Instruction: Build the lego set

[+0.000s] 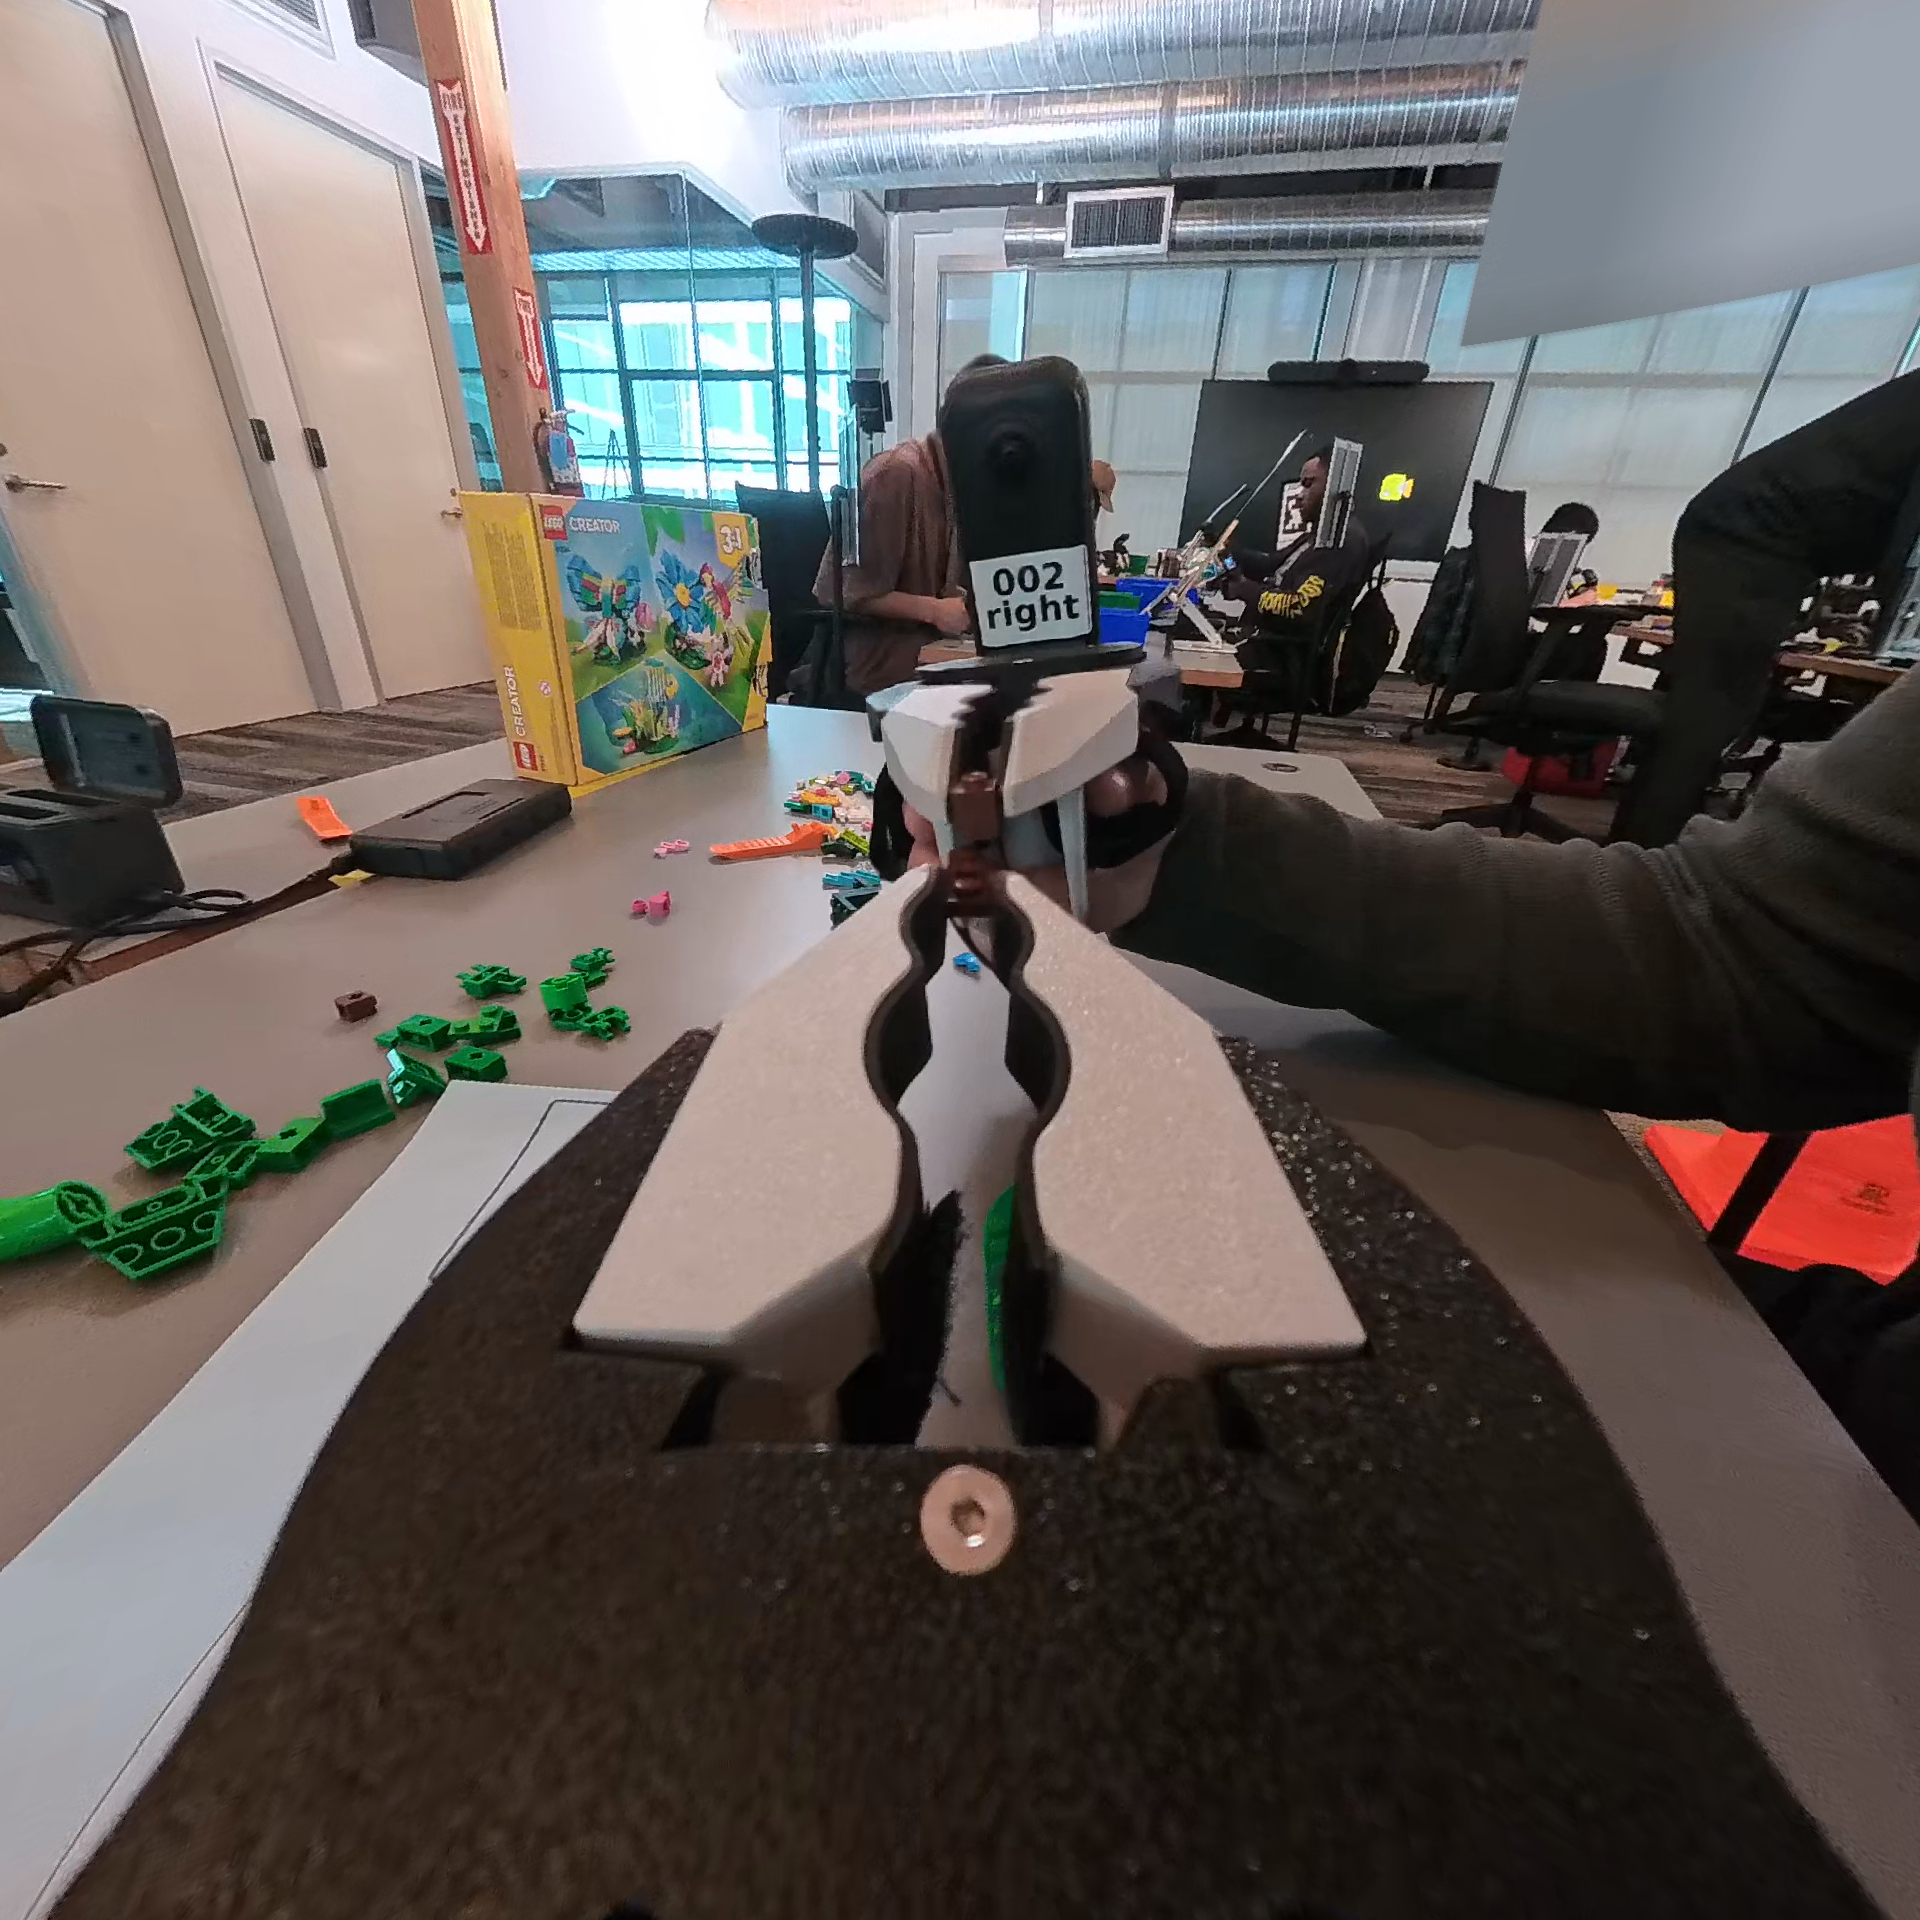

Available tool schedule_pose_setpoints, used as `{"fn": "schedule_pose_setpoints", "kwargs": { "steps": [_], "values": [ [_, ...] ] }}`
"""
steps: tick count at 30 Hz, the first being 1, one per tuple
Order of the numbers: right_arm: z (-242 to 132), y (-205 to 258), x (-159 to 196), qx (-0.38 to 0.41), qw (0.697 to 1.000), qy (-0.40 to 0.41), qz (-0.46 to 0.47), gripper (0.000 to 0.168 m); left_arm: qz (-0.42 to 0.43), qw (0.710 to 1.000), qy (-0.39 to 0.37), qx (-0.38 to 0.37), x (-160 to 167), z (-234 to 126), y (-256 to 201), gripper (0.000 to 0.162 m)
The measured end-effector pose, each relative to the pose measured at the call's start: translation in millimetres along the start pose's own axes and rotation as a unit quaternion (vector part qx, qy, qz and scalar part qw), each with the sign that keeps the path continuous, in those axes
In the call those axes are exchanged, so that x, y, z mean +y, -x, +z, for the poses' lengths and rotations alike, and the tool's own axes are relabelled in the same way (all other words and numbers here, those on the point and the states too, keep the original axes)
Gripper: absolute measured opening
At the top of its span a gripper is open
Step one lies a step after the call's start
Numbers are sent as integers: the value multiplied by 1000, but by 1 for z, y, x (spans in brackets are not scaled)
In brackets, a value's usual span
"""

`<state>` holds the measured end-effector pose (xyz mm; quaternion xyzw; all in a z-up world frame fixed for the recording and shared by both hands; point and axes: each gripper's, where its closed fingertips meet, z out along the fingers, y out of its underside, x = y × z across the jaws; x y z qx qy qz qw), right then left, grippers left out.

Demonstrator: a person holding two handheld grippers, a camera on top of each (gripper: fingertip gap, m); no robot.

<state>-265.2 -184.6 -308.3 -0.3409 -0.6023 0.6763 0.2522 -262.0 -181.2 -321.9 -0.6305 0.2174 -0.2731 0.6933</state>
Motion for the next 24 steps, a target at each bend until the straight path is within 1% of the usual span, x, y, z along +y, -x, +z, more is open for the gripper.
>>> {"fn": "schedule_pose_setpoints", "kwargs": {
  "steps": [6, 12, 24],
  "values": [
    [1, 4, -1, -10, 1000, -3, -3, 7, 0, 1000, -10, 12, -3, -1, -4, 5],
    [2, 11, -5, -26, 999, -14, -14, 7, 28, 999, -28, 27, -9, -2, -12, 5],
    [1, 12, 1, -14, 999, 20, -35, 7, 23, 999, -19, 34, -4, -1, -13, 5]
  ]
}}
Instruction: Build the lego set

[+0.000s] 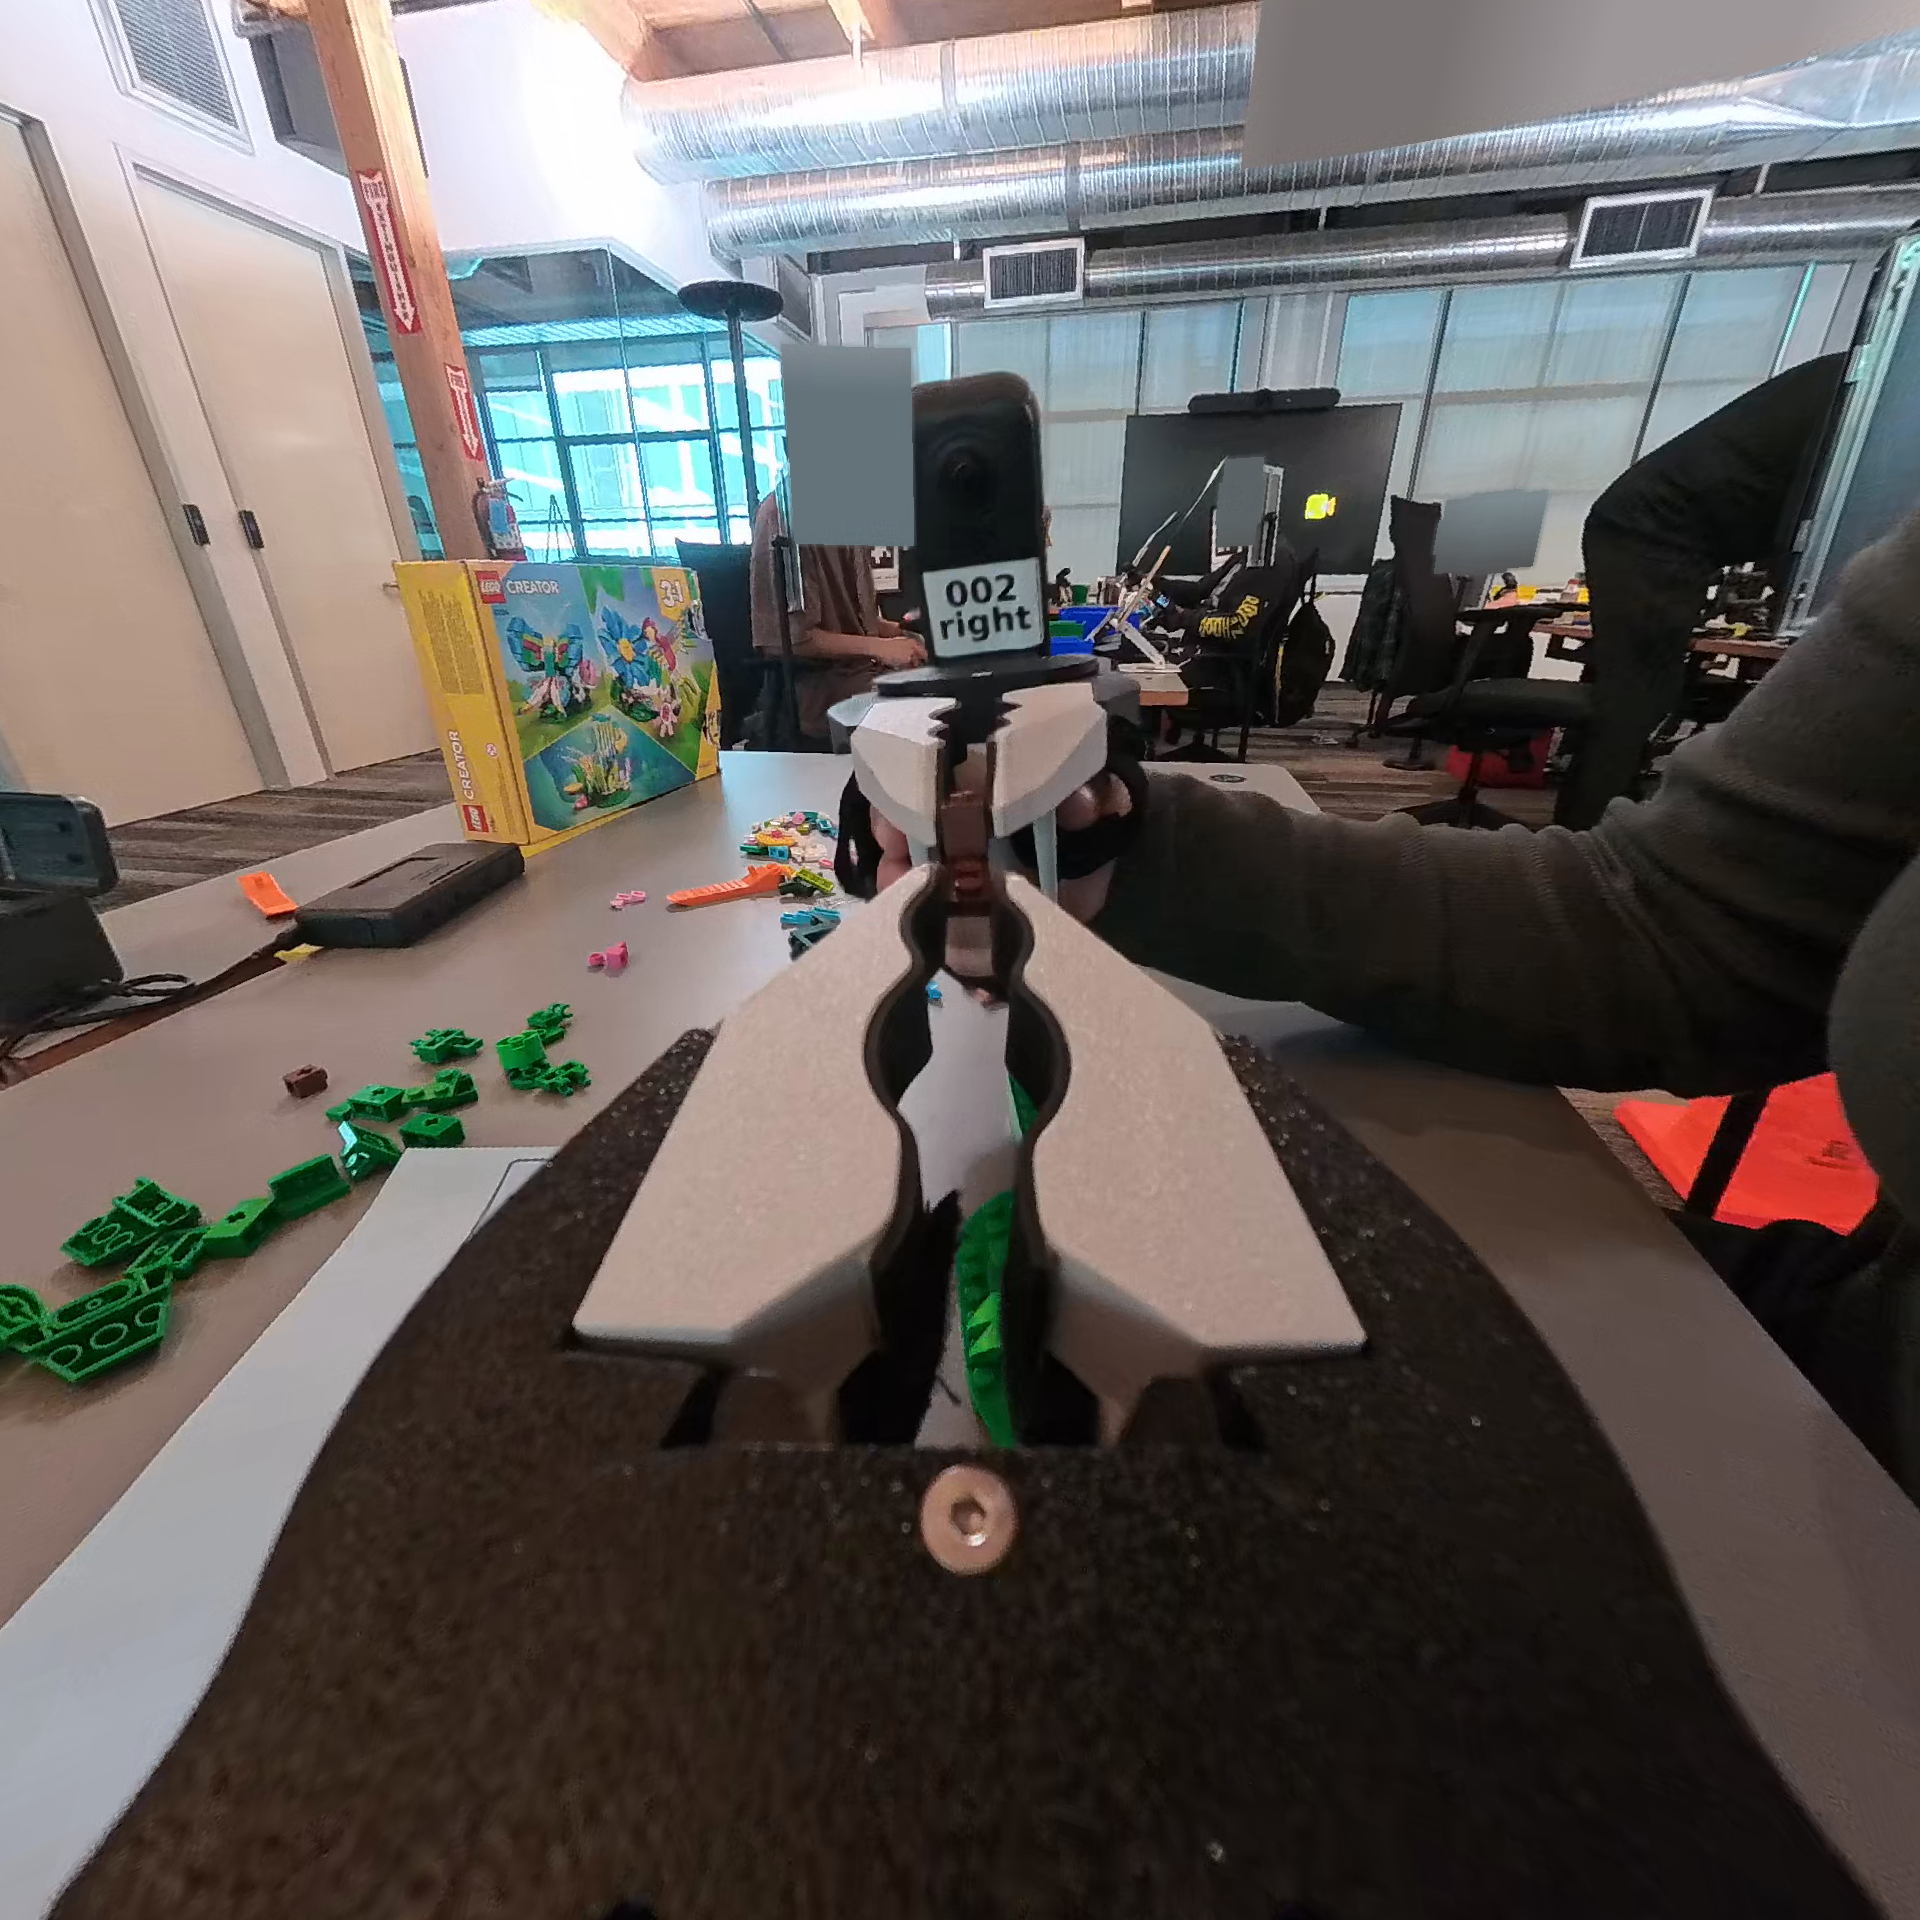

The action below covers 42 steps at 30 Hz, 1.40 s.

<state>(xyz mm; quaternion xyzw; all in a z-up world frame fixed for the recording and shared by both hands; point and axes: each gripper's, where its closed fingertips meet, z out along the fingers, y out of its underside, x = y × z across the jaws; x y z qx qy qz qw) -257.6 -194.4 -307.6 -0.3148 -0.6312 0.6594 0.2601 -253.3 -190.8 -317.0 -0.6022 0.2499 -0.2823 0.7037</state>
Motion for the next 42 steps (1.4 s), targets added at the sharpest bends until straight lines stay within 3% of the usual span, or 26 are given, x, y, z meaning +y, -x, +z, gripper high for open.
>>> {"fn": "schedule_pose_setpoints", "kwargs": {
  "steps": [12, 42],
  "values": [
    [-3, 8, 6, 0, 999, 43, -20, 7, -8, 999, 13, 28, 5, 3, -7, 5],
    [-3, 9, 5, -6, 999, 35, -14, 10, -4, 1000, 11, 29, 4, 3, -9, 5]
  ]
}}
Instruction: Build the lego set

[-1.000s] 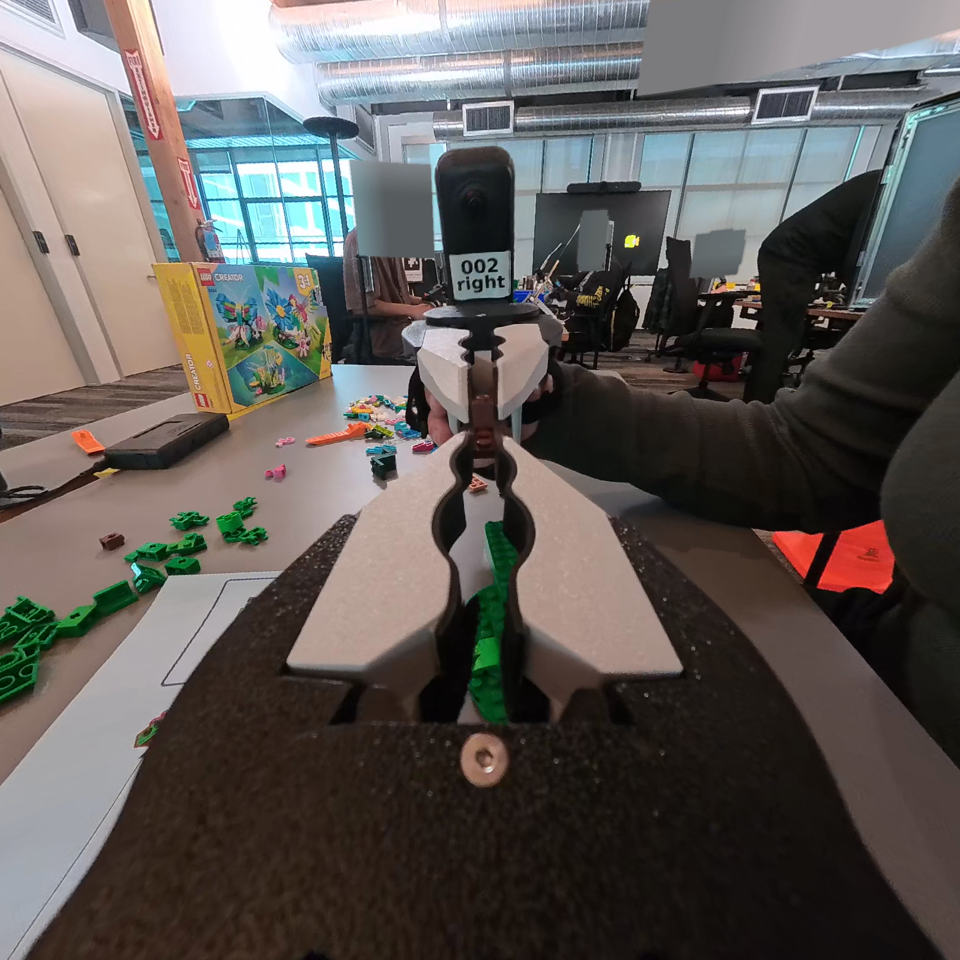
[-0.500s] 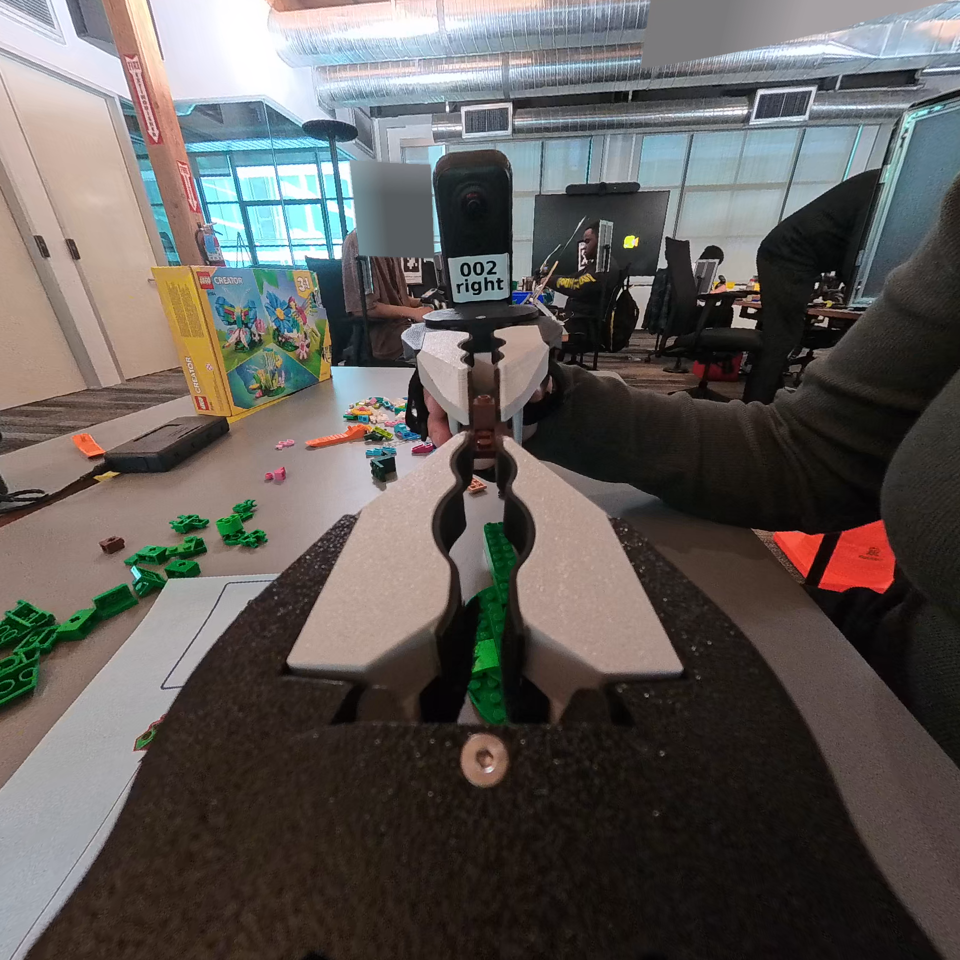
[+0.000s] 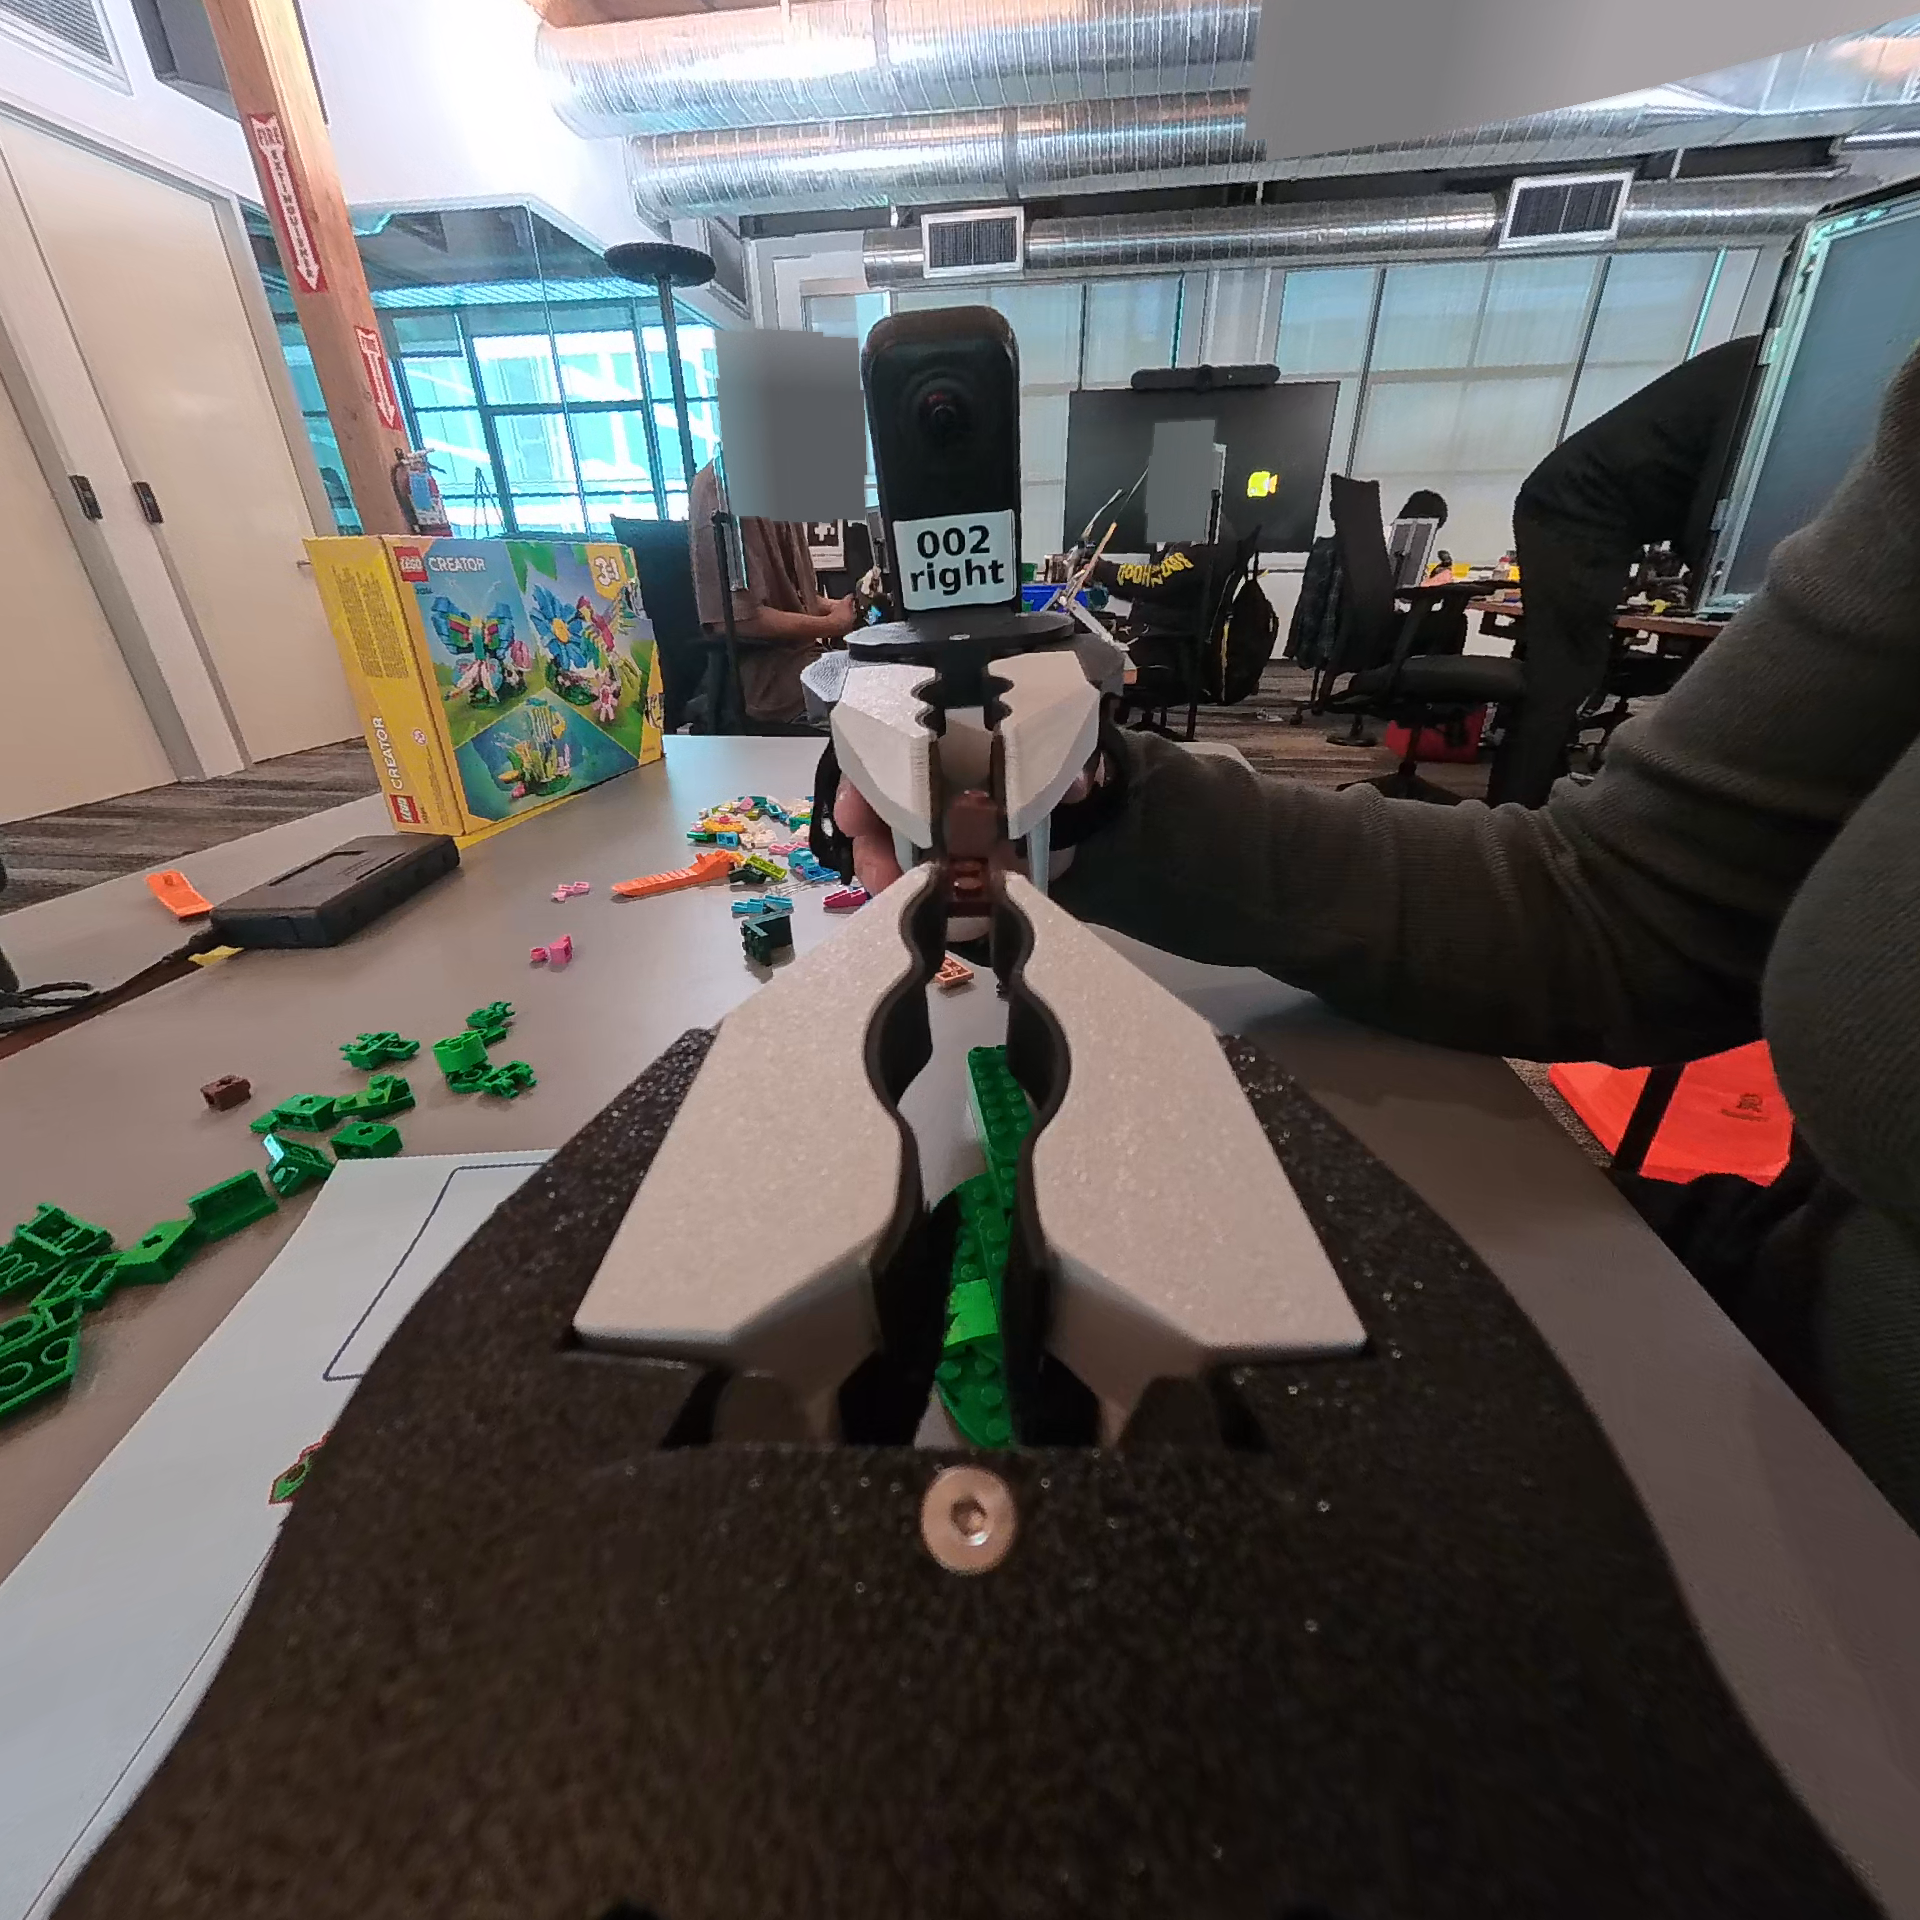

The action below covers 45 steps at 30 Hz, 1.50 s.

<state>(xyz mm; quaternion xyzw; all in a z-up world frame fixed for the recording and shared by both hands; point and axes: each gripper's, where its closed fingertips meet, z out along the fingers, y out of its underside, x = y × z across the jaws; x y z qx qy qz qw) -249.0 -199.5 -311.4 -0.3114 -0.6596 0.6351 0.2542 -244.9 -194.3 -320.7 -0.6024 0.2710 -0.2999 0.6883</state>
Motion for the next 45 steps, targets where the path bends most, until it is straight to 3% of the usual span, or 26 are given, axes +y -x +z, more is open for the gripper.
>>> {"fn": "schedule_pose_setpoints", "kwargs": {
  "steps": [8, 12, 15, 17, 21, 23, 27, 30, 35, 42, 45],
  "values": [
    [0, 0, -1, 0, 1000, -2, 1, 14, -1, 1000, -1, -1, 0, 0, 0, 5],
    [-2, -7, -5, 34, 999, -8, -19, 35, -3, 1000, 2, -7, 1, 0, 2, 5],
    [-2, -15, -6, 107, 990, 29, -87, 57, -6, 1000, 6, -14, 2, 0, 5, 5],
    [-2, -23, 0, 189, 958, 85, -199, 69, -7, 1000, 9, -20, 3, -1, 7, 5],
    [-4, -23, 5, 304, 851, 154, -399, 71, -13, 999, 18, -33, 7, -1, 12, 5],
    [-6, -25, 9, 341, 780, 200, -485, 68, -17, 999, 21, -39, 8, -1, 15, 5],
    [-3, -32, 12, 392, 654, 258, -593, 51, -23, 998, 25, -46, 10, -1, 18, 5],
    [1, -33, 8, 409, 596, 271, -636, 47, -24, 998, 27, -48, 11, -1, 19, 5],
    [1, -39, 9, 422, 576, 287, -638, 42, -25, 998, 29, -49, 11, -1, 18, 5],
    [5, -40, 16, 414, 584, 291, -635, 33, -22, 998, 28, -50, 11, -1, 18, 5],
    [5, -38, 11, 423, 584, 277, -635, 21, -16, 998, 27, -50, 10, 0, 16, 5]
  ]
}}
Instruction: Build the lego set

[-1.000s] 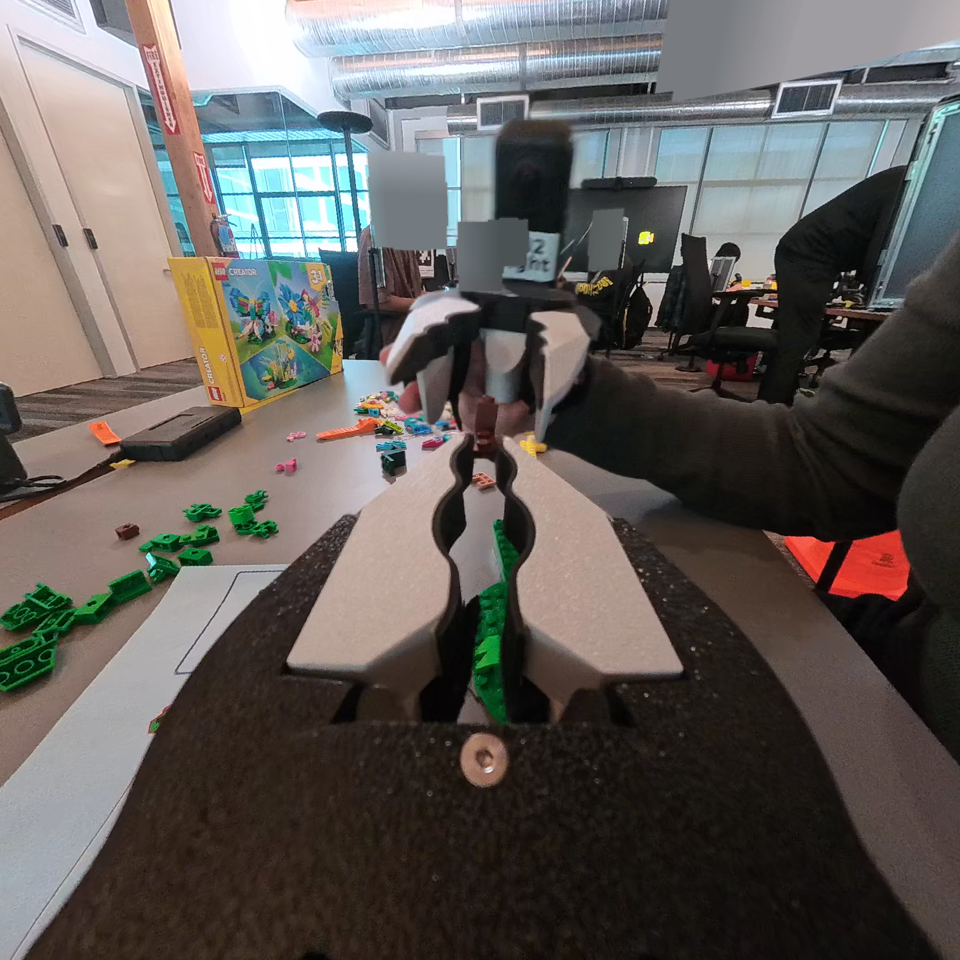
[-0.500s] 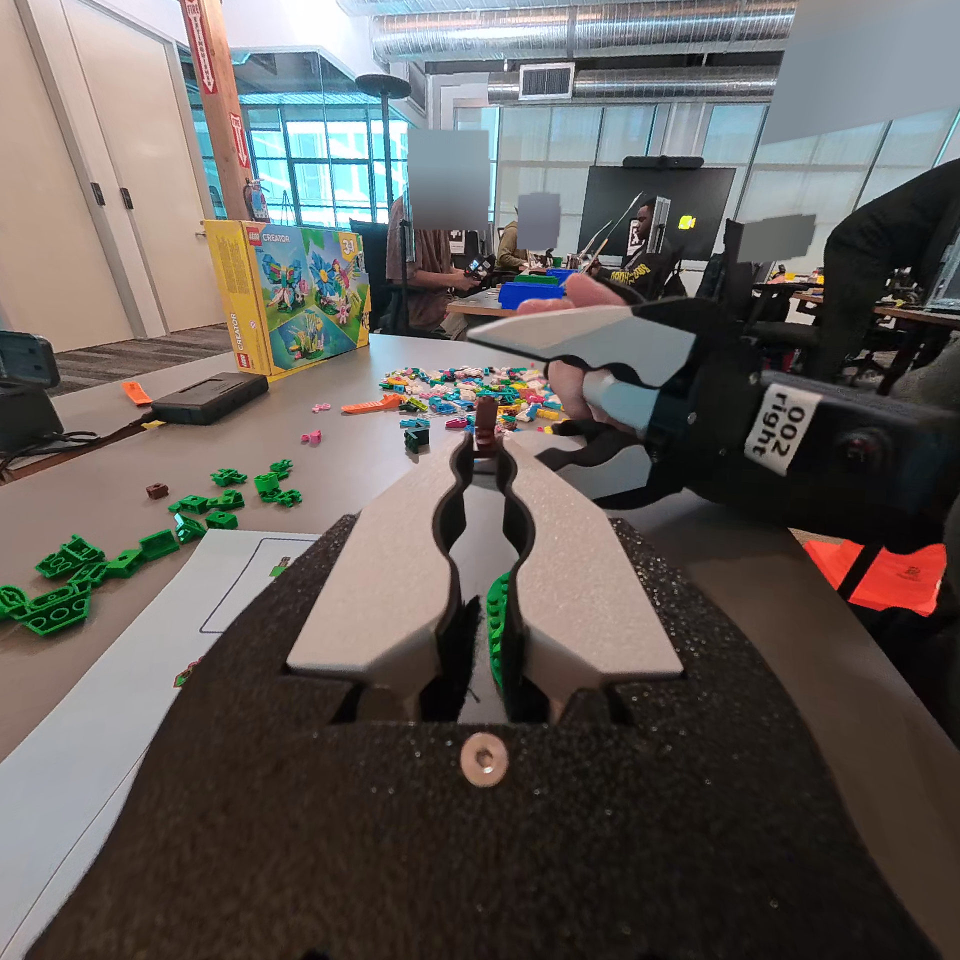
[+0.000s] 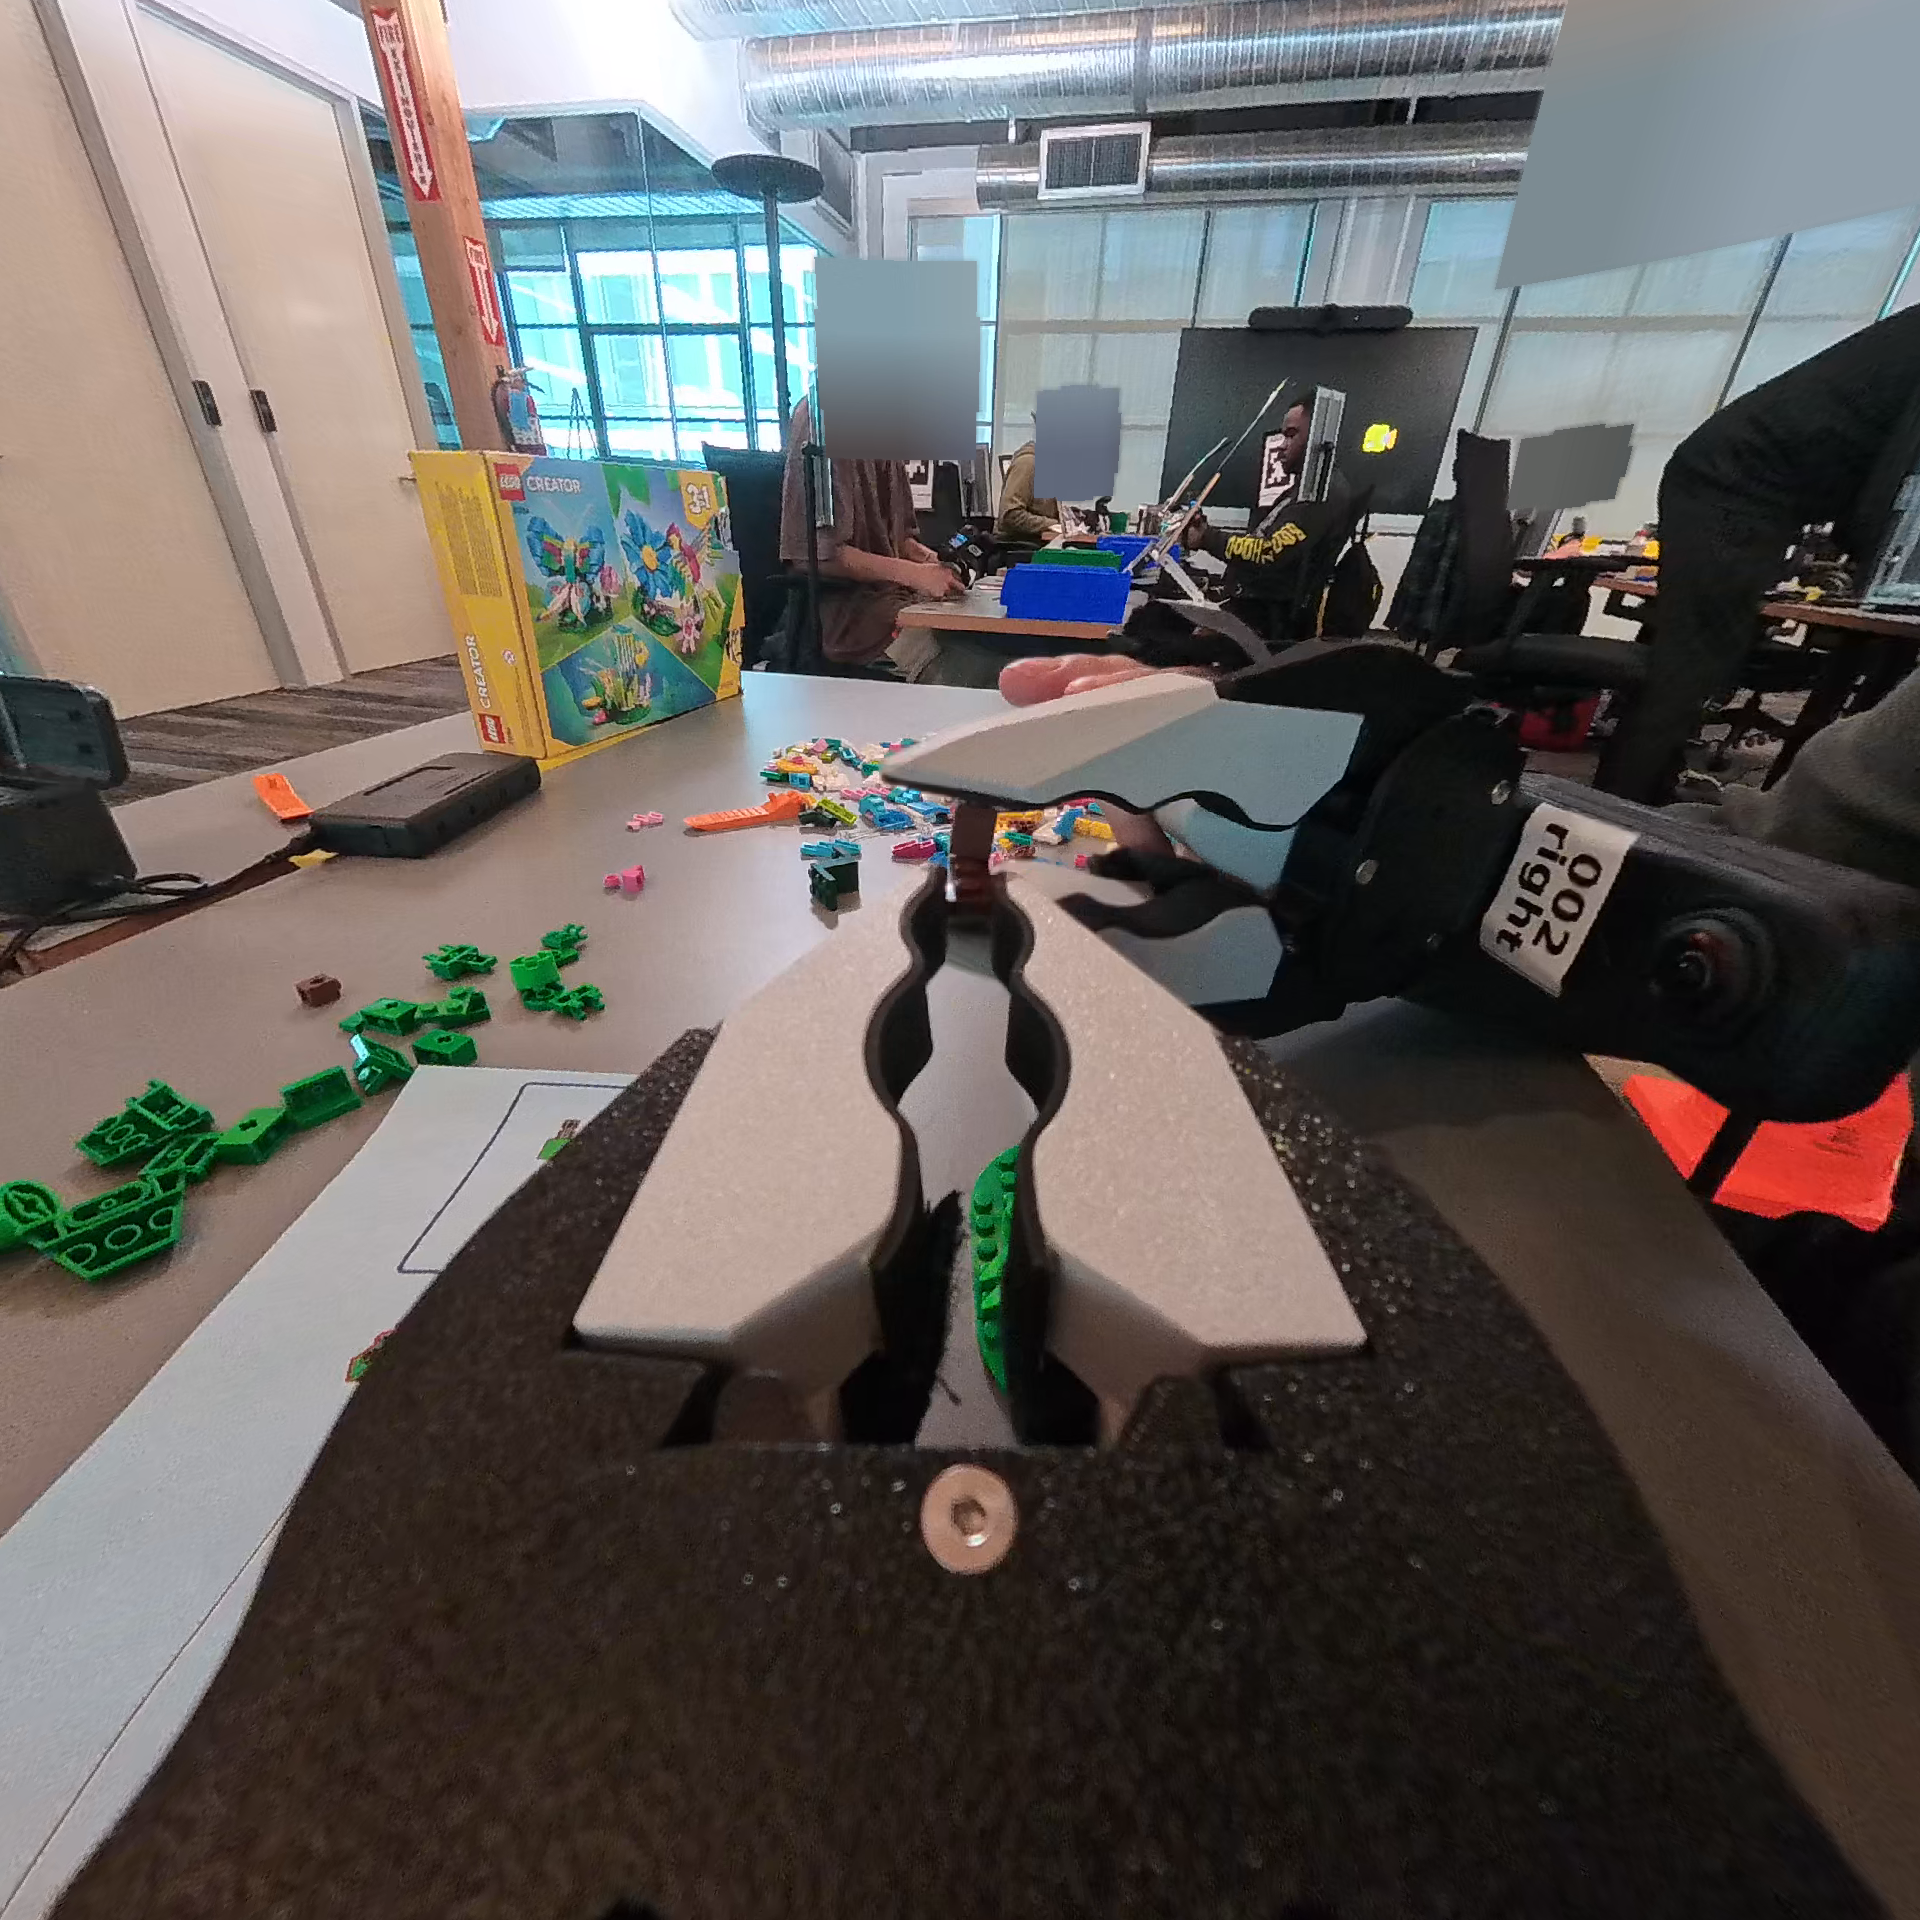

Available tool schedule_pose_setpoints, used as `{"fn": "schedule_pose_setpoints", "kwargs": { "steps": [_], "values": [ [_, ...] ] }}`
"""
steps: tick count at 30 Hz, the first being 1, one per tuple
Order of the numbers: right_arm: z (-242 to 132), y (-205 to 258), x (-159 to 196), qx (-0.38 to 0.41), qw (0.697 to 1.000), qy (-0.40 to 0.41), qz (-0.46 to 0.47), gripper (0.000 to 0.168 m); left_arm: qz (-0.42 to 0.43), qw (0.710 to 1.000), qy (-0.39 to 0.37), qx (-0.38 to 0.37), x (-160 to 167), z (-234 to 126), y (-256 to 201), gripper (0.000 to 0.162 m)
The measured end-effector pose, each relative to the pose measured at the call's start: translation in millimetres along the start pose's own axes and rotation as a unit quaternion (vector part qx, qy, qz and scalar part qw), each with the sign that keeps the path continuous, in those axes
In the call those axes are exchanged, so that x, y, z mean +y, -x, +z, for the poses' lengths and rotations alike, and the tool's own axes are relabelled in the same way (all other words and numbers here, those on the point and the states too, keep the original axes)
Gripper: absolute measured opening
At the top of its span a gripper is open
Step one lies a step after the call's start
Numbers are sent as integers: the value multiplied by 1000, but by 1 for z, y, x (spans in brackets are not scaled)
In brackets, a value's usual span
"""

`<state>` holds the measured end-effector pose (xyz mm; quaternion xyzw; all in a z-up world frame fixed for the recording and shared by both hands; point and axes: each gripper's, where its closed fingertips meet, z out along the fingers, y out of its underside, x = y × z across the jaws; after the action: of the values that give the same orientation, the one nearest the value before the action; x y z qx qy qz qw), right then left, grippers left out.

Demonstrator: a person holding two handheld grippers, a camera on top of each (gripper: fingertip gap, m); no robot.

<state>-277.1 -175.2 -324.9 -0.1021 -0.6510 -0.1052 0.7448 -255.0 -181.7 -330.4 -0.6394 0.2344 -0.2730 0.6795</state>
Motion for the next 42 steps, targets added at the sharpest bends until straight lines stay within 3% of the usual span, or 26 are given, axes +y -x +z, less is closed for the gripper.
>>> {"fn": "schedule_pose_setpoints", "kwargs": {
  "steps": [14, 17, 18, 20, 24, 28, 34, 36, 39, 42],
  "values": [
    [3, 10, 5, -44, 999, 20, 25, 13, -23, 999, 24, -7, 8, 1, 5, 5],
    [4, 11, 5, -57, 995, 11, 86, 14, -37, 999, 24, -5, 8, 1, 6, 5],
    [4, 11, 5, -62, 992, 7, 112, 20, -44, 999, 23, -5, 8, 1, 7, 5],
    [5, 11, 9, -73, 983, 12, 171, 50, -58, 998, 19, -11, 7, 0, 10, 5],
    [2, 2, 26, -62, 962, 10, 266, 56, -129, 991, -21, 0, -2, -5, 18, 5],
    [-4, -2, 41, -79, 916, -13, 392, 49, -144, 989, -43, 4, -8, -8, 21, 5],
    [18, 10, 102, -167, 789, 53, 589, 43, -18, 1000, -17, -18, -6, -5, 11, 5],
    [35, 20, 124, -218, 756, 80, 612, 41, 1, 1000, -13, -27, -5, -4, 11, 5],
    [71, 35, 161, -280, 730, 125, 610, 31, 8, 999, -8, -33, -3, -5, 13, 5],
    [104, 53, 178, -361, 693, 130, 610, 27, 3, 999, -6, -35, -1, -5, 15, 5]
  ]
}}
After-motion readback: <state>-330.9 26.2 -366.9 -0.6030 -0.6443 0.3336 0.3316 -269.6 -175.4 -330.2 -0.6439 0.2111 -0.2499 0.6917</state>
